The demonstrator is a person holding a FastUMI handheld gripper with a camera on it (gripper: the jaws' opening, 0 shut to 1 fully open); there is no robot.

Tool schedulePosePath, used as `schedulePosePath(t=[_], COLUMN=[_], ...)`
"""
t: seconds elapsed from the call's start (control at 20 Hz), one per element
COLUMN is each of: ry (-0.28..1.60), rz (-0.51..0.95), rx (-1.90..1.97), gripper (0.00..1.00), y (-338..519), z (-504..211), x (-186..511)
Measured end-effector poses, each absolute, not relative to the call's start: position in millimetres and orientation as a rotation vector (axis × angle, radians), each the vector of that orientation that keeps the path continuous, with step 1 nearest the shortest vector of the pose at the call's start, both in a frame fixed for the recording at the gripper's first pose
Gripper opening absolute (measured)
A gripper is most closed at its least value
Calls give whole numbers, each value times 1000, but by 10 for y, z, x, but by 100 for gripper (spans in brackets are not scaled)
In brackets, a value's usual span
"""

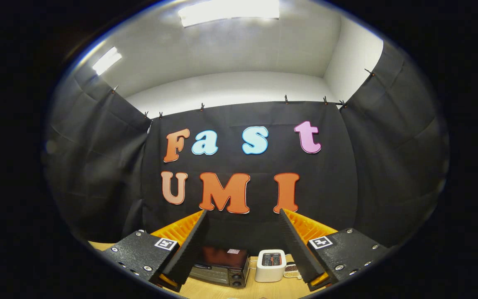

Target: Open the toaster oven, put the food inside, and close the toaster oven door.

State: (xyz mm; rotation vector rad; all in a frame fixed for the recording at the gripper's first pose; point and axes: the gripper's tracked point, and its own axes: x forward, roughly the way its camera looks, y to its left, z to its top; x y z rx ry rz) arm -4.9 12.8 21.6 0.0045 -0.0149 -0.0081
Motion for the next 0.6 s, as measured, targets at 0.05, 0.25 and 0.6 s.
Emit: schedulePosePath(t=[0.05,0.25,0.6], ry=[-15,-3,81], rz=[-9,5,44], rx=[9,37,104], gripper=[99,99,99], y=[142,257,576], z=[231,115,-542], x=[-35,49,228])
